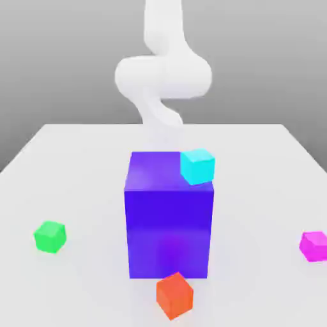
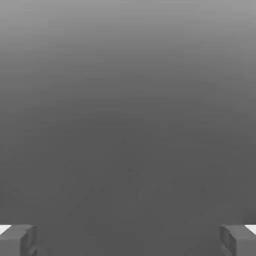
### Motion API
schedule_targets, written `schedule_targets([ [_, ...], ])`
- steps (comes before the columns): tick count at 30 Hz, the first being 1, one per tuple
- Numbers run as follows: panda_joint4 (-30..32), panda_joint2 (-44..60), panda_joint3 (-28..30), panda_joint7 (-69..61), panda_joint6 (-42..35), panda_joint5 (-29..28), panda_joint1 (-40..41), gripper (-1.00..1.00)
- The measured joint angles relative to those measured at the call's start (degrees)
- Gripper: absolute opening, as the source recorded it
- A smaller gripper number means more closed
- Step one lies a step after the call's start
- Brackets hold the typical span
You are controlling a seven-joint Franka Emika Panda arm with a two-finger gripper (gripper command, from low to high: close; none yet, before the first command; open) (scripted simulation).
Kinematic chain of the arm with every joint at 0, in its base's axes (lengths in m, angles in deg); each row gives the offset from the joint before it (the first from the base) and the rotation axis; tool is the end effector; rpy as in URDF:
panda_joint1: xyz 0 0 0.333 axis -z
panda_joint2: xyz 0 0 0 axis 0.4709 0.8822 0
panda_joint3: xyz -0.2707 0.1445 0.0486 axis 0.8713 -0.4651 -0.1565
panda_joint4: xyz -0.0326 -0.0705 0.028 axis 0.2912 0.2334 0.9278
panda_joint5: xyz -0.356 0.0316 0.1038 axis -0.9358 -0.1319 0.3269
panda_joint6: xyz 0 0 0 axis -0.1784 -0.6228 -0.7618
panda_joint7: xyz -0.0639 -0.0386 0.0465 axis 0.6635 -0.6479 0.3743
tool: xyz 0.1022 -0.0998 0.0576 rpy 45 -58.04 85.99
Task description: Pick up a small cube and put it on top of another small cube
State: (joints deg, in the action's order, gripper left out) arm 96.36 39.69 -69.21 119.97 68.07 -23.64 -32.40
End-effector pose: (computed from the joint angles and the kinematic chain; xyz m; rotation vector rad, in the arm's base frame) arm 0.3897 0.0246 0.6394 -2.5291 0.8717 -0.9368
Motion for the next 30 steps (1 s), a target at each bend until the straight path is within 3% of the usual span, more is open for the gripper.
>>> schedule_targets([
  [10, 3.8, 18.4, 0.1, -19.8, 7.5, 6.7, -15.3, 0.00],
  [19, 7.1, 34.5, -4.6, -34.6, 14.3, 9.0, -24.8, 0.00],
  [25, 9.6, 44.9, -7.5, -40.2, 19.3, 4.5, -31.6, 0.00],
  [30, 11.4, 53.4, -7.7, -41.0, 23.5, -4.2, -36.0, 0.00],
])
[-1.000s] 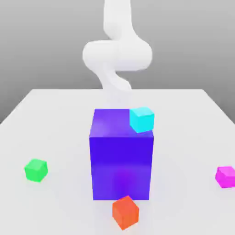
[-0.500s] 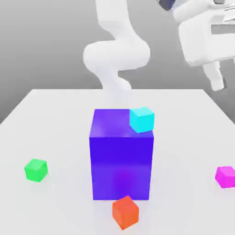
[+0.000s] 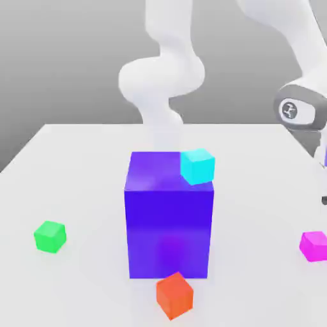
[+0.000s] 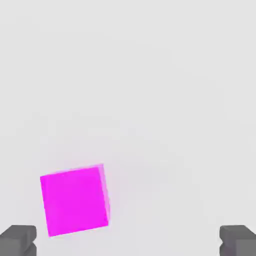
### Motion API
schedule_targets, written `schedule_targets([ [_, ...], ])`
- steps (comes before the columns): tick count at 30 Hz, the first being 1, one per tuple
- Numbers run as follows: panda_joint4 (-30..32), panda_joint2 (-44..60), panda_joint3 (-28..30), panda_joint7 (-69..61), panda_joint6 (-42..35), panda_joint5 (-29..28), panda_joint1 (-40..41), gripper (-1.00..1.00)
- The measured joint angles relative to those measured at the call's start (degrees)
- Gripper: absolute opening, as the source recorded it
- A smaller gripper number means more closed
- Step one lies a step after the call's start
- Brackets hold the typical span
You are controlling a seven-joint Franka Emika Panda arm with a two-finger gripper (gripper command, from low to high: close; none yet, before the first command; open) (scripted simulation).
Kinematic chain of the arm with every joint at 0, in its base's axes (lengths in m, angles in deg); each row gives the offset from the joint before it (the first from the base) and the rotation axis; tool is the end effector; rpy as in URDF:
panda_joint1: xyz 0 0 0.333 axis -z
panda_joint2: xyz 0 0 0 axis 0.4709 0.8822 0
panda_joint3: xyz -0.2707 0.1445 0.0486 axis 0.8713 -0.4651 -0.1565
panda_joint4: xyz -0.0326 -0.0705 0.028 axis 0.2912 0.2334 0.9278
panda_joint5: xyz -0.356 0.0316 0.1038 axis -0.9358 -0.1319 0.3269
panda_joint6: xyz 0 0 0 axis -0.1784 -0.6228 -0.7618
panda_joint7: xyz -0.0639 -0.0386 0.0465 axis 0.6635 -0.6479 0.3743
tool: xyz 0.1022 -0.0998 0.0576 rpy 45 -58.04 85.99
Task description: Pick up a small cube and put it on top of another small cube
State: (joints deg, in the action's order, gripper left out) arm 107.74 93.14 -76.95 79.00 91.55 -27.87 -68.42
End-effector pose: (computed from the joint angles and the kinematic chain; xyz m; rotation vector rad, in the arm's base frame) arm 0.3076 0.3397 0.1685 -2.8391 -1.3109 -0.0204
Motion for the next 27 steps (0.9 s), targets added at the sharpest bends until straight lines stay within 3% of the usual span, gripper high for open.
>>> schedule_targets([
  [5, -1.5, 10.1, 2.6, 1.7, 7.6, -3.9, -2.9, 0.00],
  [6, -1.8, 11.5, 2.9, 1.9, 8.7, -4.2, -3.2, -1.00],
  [13, -1.8, 11.4, 2.9, 2.0, 8.5, -4.3, -3.1, -1.00],
  [19, -1.3, 2.7, 1.1, 0.6, 0.7, -2.6, -2.2, -1.00],
  [27, -3.2, -2.5, 14.1, -3.5, -2.4, -9.6, 7.7, -1.00],
])
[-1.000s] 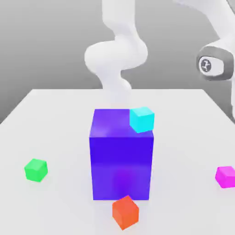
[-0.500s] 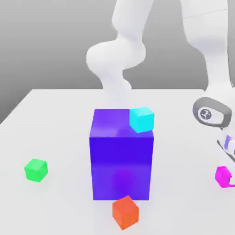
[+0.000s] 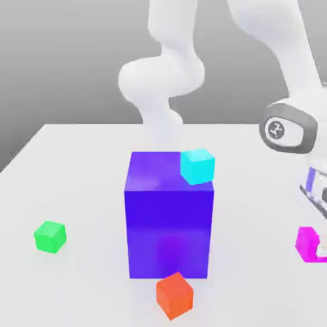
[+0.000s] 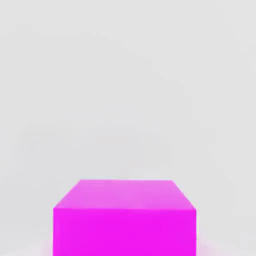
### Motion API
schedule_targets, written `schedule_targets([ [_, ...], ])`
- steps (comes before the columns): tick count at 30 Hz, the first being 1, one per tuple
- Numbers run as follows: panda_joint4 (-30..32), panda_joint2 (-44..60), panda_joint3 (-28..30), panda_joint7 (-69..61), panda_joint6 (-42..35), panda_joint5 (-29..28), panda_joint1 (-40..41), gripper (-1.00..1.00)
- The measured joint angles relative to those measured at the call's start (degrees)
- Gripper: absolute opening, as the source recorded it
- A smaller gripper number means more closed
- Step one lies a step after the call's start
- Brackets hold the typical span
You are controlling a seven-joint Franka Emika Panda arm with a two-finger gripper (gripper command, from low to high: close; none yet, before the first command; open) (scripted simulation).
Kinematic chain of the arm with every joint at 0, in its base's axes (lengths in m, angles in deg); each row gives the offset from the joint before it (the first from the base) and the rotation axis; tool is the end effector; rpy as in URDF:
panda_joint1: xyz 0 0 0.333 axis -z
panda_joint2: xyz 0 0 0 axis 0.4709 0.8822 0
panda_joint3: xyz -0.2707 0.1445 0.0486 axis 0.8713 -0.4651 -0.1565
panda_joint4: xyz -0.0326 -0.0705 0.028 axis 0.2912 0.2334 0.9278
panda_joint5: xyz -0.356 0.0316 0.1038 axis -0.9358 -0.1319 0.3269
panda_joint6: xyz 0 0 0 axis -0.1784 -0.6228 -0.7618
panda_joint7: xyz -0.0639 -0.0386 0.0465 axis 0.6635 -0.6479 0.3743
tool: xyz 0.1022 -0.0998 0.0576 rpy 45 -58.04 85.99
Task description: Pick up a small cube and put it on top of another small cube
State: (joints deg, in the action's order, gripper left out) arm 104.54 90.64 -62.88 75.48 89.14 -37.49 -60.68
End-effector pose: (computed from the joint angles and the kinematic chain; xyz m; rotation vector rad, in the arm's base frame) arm 0.4349 0.2089 0.2032 2.8523 1.0403 0.1418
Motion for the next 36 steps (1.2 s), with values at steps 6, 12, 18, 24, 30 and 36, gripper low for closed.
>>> schedule_targets([
  [6, 0.9, -4.7, 9.9, -2.7, -1.6, -6.0, 10.4, -1.00],
  [12, 3.3, -10.4, 18.5, -7.1, -2.9, -12.7, 30.0, -1.00],
  [18, 8.0, -14.8, 24.8, -13.7, -2.8, -14.0, 42.0, -1.00],
  [24, 17.5, -17.1, 30.8, -26.5, -1.8, 0.5, 41.0, -1.00],
  [30, 18.1, -13.7, 31.9, -31.2, 1.8, 7.0, 39.2, -1.00],
  [36, 18.0, -8.8, 30.8, -37.3, 5.6, 15.6, 38.3, -1.00],
])
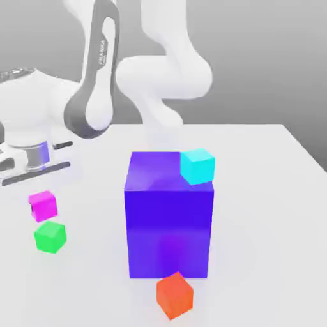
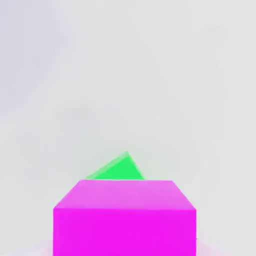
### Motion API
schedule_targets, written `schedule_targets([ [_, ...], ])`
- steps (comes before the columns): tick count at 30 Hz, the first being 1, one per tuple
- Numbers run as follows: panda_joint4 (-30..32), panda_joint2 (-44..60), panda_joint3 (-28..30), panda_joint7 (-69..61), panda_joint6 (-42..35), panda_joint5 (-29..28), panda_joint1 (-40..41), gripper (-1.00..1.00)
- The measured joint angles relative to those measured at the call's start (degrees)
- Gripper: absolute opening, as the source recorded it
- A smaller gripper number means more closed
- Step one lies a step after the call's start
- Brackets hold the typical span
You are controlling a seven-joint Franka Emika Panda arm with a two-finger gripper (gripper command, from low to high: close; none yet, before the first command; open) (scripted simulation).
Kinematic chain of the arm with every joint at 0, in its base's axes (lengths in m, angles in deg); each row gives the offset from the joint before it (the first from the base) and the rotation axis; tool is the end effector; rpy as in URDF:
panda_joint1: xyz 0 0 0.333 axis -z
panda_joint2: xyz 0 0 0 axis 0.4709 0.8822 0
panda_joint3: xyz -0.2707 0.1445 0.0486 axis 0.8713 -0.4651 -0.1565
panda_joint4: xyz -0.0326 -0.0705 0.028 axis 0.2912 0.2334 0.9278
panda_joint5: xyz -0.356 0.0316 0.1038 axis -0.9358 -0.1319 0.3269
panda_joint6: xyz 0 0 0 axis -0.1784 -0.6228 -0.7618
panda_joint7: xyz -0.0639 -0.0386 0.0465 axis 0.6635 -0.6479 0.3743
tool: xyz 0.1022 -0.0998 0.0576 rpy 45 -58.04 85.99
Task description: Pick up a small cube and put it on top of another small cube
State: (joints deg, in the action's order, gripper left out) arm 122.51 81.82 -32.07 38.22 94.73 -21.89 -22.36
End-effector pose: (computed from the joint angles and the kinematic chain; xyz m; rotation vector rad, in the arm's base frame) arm 0.2732 -0.2645 0.1788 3.1362 -0.1638 0.0289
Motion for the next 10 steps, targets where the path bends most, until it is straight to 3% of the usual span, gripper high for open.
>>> schedule_targets([
  [8, -0.6, 7.4, -5.8, -10.1, 4.3, 14.0, 2.5, -1.00],
  [9, -0.7, 8.0, -6.5, -10.8, 4.7, 14.9, 2.9, 1.00],
  [10, -0.7, 8.0, -6.5, -10.8, 4.7, 14.9, 2.9, 1.00],
])
